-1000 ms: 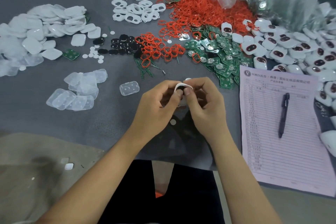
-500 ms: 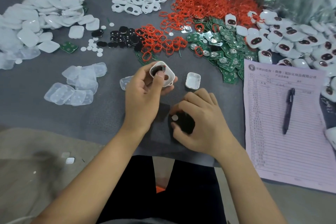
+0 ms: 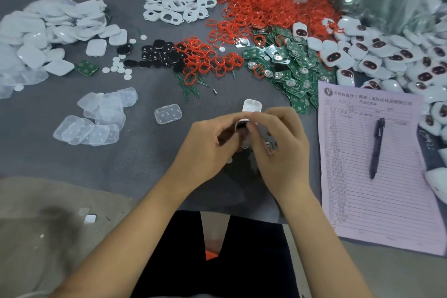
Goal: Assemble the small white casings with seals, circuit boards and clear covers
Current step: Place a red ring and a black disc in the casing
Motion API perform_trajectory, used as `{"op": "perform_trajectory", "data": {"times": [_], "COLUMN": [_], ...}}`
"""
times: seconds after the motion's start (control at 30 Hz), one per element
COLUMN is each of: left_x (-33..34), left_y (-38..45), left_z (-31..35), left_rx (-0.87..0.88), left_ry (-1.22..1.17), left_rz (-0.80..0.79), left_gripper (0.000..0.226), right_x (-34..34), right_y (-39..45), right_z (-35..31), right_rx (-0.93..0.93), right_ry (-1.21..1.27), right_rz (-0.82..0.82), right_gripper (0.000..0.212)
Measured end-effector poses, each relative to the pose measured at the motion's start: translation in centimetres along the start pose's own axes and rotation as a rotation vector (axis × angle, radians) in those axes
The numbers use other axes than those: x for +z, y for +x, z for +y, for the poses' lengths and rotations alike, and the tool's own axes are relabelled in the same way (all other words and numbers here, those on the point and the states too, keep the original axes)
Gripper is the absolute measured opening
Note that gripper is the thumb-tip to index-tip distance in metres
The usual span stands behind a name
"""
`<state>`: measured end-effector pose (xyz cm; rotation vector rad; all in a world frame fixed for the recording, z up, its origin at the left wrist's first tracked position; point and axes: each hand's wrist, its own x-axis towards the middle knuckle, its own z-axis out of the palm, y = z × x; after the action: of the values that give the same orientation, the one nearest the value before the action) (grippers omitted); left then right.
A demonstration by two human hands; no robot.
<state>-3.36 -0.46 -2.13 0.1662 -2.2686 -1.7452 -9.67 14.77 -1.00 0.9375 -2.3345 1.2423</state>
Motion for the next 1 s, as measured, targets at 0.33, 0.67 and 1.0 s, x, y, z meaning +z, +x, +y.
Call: {"op": "perform_trajectory", "data": {"times": [0.33, 0.67, 1.0], "left_x": [0.2, 0.4, 0.1], "left_y": [0.0, 0.4, 0.1], "left_z": [0.0, -0.3, -0.2], "left_rx": [-0.037, -0.086, -0.038], "left_ry": [-0.171, -0.174, -0.126], "left_rz": [-0.019, 0.112, -0.008], "left_gripper": [0.027, 0.019, 0.032], "right_x": [-0.2, -0.1, -0.4], "right_y": [-0.7, -0.3, 0.5], "right_z": [0.1, 0.1, 0.8], "right_rx": [-0.100, 0.118, 0.230], "right_ry": [0.137, 0.219, 0.333], "right_rz": [0.088, 0.069, 0.041], "right_gripper": [0.010, 0.029, 0.014]}}
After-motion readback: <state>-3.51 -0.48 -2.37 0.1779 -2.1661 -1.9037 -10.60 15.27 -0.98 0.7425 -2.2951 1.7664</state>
